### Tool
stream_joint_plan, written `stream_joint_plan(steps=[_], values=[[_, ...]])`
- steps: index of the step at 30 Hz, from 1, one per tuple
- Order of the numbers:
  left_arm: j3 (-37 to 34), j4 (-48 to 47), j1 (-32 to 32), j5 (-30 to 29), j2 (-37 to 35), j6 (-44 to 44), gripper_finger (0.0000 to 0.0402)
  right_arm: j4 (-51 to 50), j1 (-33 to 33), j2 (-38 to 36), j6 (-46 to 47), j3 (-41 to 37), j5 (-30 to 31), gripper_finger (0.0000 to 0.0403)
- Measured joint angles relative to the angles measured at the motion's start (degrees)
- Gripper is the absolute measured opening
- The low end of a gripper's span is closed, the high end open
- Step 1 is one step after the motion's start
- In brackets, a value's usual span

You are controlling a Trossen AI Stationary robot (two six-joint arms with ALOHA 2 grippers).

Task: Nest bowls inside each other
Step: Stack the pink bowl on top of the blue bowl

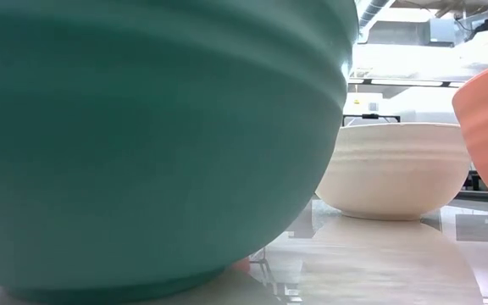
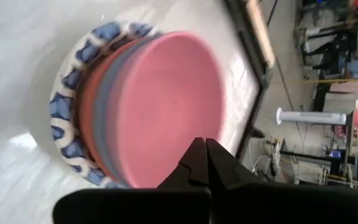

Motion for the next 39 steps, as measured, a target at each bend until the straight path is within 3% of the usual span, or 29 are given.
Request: stream_joint_plan(steps=[3,8,16,22,39], values=[[0.0,0.0,0.0,0.0,0.0,0.2,0.0185,-1.5,-1.3,-4.6,1.6,0.1,-4.8,0.0002],[0.0,0.0,0.0,0.0,0.0,1.1,0.0185,-2.8,-5.5,-8.6,11.7,0.1,-20.2,0.0002],[0.0,-0.1,0.0,0.0,0.0,1.6,0.0185,1.6,-7.8,-2.0,14.2,0.1,-35.3,0.0001],[0.0,-0.3,0.0,0.1,0.0,1.5,0.0185,7.9,-6.6,1.2,14.4,0.1,-36.6,0.0001],[0.0,-0.4,0.0,0.6,0.0,0.1,0.0185,5.7,-7.6,4.4,13.2,0.0,-34.9,0.0001]])
